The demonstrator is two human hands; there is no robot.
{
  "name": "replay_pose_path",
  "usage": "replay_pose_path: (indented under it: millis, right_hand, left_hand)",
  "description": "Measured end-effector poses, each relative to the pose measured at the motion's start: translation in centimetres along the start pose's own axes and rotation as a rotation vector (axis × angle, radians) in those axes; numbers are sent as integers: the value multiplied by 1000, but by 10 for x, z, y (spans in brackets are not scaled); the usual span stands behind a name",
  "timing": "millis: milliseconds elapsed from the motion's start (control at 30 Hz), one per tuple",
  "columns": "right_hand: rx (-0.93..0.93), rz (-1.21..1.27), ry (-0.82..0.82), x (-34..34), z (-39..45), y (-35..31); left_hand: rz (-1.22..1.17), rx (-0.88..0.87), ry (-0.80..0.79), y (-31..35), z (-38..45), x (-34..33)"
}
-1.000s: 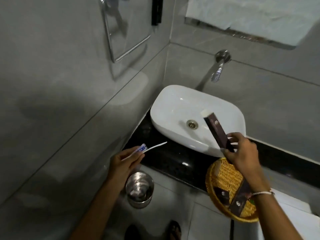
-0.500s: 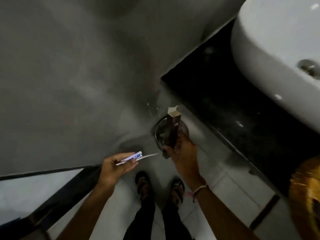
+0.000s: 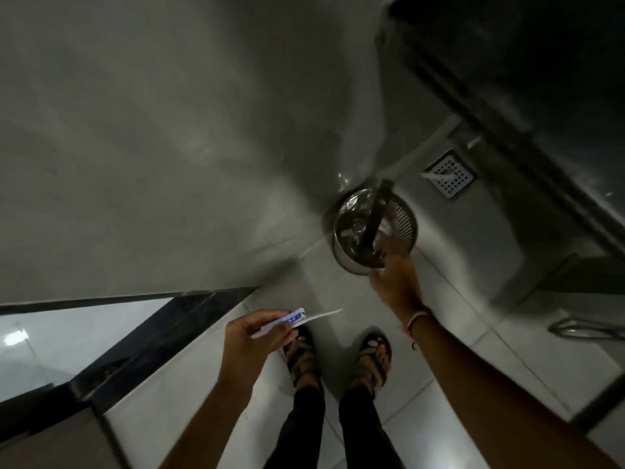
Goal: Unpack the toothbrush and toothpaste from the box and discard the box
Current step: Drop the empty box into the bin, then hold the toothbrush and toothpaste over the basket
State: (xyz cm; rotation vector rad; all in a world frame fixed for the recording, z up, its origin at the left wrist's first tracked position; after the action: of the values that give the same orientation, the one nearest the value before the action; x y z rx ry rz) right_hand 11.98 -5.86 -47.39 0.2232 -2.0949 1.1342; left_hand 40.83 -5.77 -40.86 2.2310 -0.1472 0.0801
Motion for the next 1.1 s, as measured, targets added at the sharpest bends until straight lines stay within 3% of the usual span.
replay_pose_path:
  millis: [100, 200, 367, 467, 600, 733, 867, 967, 1100]
  right_hand:
    - [108, 94, -296, 2, -51, -21]
    - [157, 103, -384, 23, -89, -57]
    - [150, 18, -228, 108, -115, -120]
    - [106, -79, -145, 162, -126, -144]
    - [140, -11, 3, 247, -144, -180]
    - [70, 163, 170, 324, -172, -193]
    - [-24, 526, 302, 370, -199, -185]
    - [-99, 649, 398, 394, -225, -165]
    - [-248, 700, 571, 417, -262, -122]
  left_hand:
    - [31, -22, -39, 32, -8, -8]
    - [89, -77, -101, 85, -23, -23]
    - [145, -151, -167, 183, -54, -49]
    - [170, -329, -144, 258, -78, -69]
    - [-32, -413, -142, 351, -109, -86]
    - [-35, -553, -309, 424, -151, -119]
    - [-45, -586, -536, 451, -194, -164]
    - [-64, -479, -668, 436, -219, -204]
    - [-58, -277, -671, 391, -245, -250]
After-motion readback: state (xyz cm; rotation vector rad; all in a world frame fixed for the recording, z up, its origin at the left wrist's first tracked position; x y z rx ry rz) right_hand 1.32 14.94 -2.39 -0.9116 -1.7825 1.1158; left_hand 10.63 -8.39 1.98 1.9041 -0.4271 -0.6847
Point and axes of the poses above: each hand's wrist, its own z-axis towards the middle knuckle, its own x-axis out of the back of the hand, y = z × x, the point moved 6 cm from there along z, towards the middle knuckle, and after that the axes turned 7 degrees about y, right-handed, at the moved point
